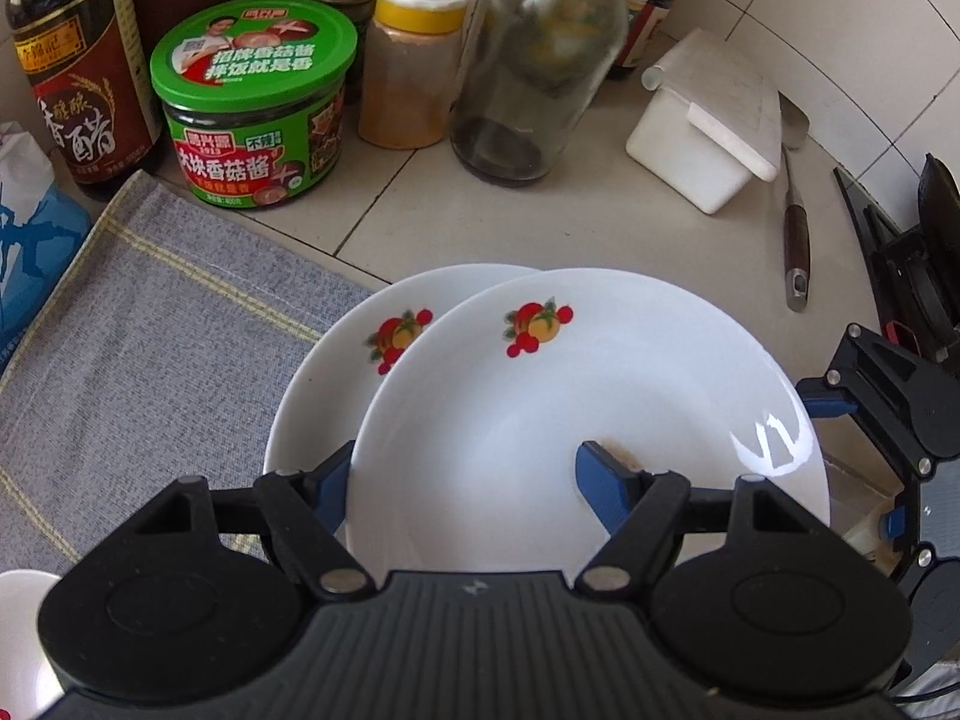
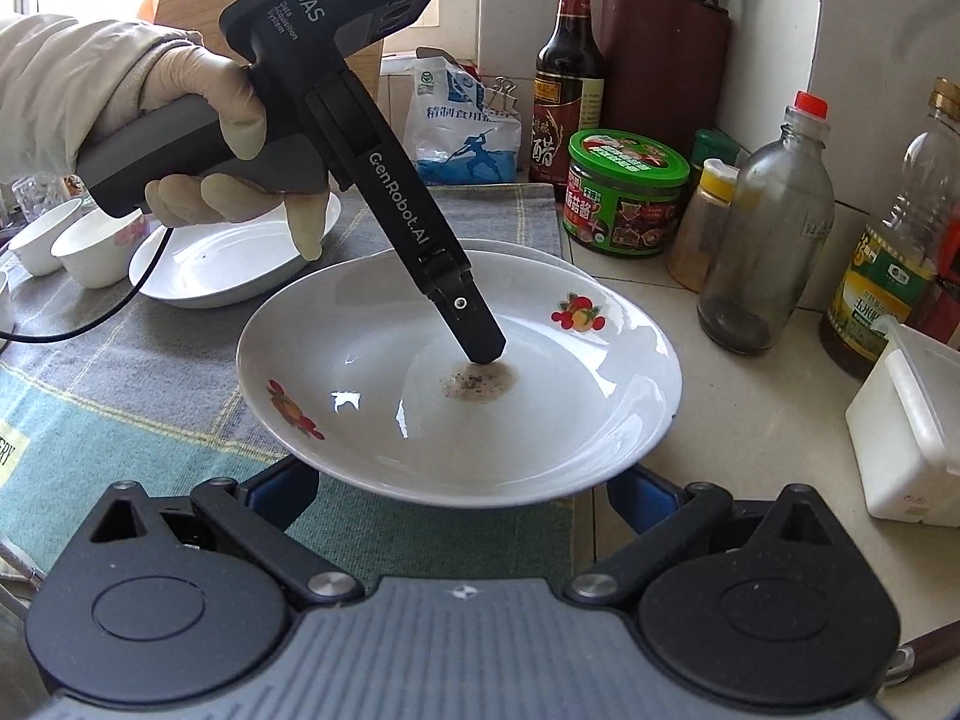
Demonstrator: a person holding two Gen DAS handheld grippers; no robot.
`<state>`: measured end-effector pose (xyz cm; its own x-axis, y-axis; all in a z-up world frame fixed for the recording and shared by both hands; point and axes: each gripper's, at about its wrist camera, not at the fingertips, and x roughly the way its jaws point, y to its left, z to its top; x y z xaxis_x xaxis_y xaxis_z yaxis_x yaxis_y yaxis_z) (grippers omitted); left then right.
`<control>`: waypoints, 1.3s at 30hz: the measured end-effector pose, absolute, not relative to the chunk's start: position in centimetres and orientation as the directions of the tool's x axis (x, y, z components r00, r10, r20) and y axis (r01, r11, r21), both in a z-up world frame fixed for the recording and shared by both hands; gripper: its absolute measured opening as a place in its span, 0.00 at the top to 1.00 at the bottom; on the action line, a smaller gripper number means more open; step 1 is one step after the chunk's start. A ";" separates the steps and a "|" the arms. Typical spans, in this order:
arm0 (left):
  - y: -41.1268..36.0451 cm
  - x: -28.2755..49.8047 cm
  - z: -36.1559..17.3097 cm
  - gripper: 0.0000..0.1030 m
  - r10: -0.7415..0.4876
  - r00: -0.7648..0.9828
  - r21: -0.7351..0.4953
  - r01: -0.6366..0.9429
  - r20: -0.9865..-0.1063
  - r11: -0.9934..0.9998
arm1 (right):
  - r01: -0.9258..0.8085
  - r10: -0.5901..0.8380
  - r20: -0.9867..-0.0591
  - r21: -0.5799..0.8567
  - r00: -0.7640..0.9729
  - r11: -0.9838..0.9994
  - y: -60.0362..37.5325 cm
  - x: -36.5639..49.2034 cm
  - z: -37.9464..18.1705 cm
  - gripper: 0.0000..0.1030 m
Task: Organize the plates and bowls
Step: 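Lower the held plate onto the other plate to stack them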
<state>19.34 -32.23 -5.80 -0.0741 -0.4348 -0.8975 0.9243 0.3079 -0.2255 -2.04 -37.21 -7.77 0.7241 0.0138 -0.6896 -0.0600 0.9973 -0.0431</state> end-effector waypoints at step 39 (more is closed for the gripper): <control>-32.1 20.2 -3.9 0.23 -0.439 0.018 -0.149 0.927 -0.898 0.343 | -0.084 0.044 -0.659 -0.029 0.751 0.996 -36.9 -2.3 -7.9 0.00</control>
<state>20.19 -32.10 -3.91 0.0180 -0.4394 -0.8981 0.9274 0.3430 -0.1493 -2.26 -36.85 -7.88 0.7509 0.0443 -0.6590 -0.0842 0.9960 -0.0291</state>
